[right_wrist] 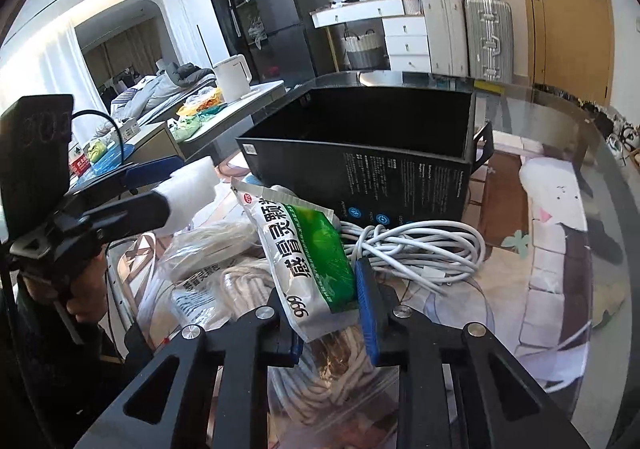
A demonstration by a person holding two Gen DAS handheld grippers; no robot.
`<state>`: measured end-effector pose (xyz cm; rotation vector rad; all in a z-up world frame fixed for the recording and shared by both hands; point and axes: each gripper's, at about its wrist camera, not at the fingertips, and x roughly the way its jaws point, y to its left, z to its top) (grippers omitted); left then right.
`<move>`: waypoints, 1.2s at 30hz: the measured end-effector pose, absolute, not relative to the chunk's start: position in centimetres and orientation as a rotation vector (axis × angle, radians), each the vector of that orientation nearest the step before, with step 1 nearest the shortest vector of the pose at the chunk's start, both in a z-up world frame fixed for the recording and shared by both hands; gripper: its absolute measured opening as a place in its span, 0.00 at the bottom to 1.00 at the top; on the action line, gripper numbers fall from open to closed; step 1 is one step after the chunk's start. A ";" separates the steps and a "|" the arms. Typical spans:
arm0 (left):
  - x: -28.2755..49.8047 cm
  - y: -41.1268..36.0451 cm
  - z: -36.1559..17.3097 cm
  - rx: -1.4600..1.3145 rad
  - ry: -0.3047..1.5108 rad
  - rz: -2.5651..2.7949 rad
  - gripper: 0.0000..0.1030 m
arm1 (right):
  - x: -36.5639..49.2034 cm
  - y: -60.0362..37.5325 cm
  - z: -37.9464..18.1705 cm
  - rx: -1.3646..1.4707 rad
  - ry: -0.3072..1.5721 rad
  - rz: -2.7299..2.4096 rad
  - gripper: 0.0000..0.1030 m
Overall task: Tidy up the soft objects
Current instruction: 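Carry the foam sleeve and green packet into the black box with both grippers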
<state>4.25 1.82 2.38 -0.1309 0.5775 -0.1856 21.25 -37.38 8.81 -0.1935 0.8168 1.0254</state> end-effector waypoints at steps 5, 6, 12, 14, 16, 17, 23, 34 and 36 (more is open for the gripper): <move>4.2 1.7 2.5 -0.131 0.570 -0.184 0.86 | 20.5 -38.7 10.4 -0.167 0.770 1.023 0.22; 4.2 1.8 2.5 -0.130 0.569 -0.183 0.86 | 20.5 -38.8 10.7 -0.166 0.764 1.023 0.22; 4.4 1.6 3.0 -0.122 0.556 -0.182 0.86 | 20.5 -39.0 12.6 -0.157 0.723 1.020 0.22; 4.7 1.6 3.2 -0.123 0.551 -0.178 0.86 | 20.7 -38.7 13.3 -0.158 0.710 1.018 0.22; 5.0 1.7 3.4 -0.122 0.545 -0.174 0.86 | 20.8 -38.5 13.8 -0.156 0.702 1.018 0.22; 5.3 1.7 3.6 -0.121 0.540 -0.168 0.86 | 20.9 -38.4 14.1 -0.157 0.697 1.016 0.22; 7.0 2.1 4.4 -0.109 0.519 -0.135 0.86 | 22.5 -37.8 15.2 -0.149 0.688 1.002 0.22; 11.4 2.2 4.8 -0.094 0.529 -0.100 0.86 | 26.0 -36.4 15.7 -0.128 0.711 0.968 0.22; 12.1 2.1 4.8 -0.092 0.532 -0.095 0.86 | 26.6 -36.0 15.6 -0.125 0.716 0.963 0.22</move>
